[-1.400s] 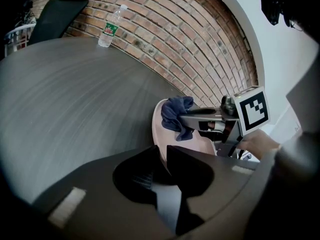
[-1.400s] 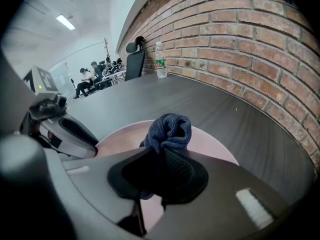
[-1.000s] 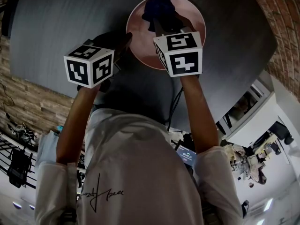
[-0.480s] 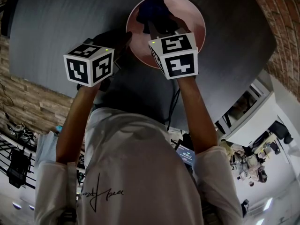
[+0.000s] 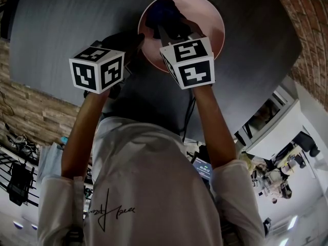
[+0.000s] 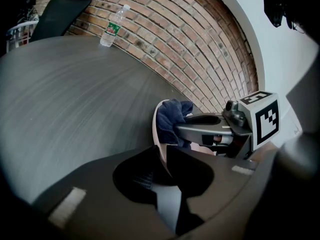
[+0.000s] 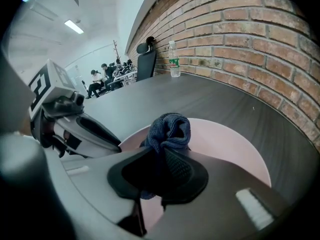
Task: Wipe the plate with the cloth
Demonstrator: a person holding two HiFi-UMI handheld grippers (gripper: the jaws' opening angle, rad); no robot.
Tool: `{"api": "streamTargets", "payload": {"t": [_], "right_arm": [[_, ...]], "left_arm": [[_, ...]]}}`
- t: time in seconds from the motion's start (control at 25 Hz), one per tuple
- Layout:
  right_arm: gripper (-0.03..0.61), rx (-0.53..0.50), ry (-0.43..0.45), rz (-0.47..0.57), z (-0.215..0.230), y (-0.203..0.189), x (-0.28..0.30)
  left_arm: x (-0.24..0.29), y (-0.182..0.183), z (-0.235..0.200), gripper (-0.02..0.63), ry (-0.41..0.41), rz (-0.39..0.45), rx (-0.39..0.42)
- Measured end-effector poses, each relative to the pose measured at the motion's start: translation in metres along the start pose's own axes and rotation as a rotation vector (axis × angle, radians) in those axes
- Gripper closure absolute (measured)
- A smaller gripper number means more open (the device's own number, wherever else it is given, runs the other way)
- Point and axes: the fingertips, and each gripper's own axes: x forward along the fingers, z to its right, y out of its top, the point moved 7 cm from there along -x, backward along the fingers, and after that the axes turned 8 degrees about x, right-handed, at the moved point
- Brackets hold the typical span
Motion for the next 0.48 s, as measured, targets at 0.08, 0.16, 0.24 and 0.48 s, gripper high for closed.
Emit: {"api": "streamTargets", "payload": {"t": [0.08, 0.16, 0.24, 0.48], "right_arm": [[0.518, 0.002, 0.005, -0.002, -0.0006, -0.0010, -0.0002], [0.518, 0.001, 0.010, -0.006, -0.0021, -0.0018, -0.0010], [0.518, 0.001, 0.015, -0.008, -0.0042, -0.0030, -0.0019], [0.517, 0.020, 0.031, -0.012, -0.0079, -0.0081, -0.0030]], "left_arm": [[0.0006, -0.0001, 0.0003, 0.540, 0.001, 0.001, -0.002], [0.0007, 0.0000, 0.0010, 0.540, 0.001, 0.001, -0.001], [0.0005, 0.0000, 0.0016, 0.540, 0.001, 0.002, -0.001], [0.0020, -0.0008, 0.0011, 0.541, 0.001, 0.009, -0.012]]}}
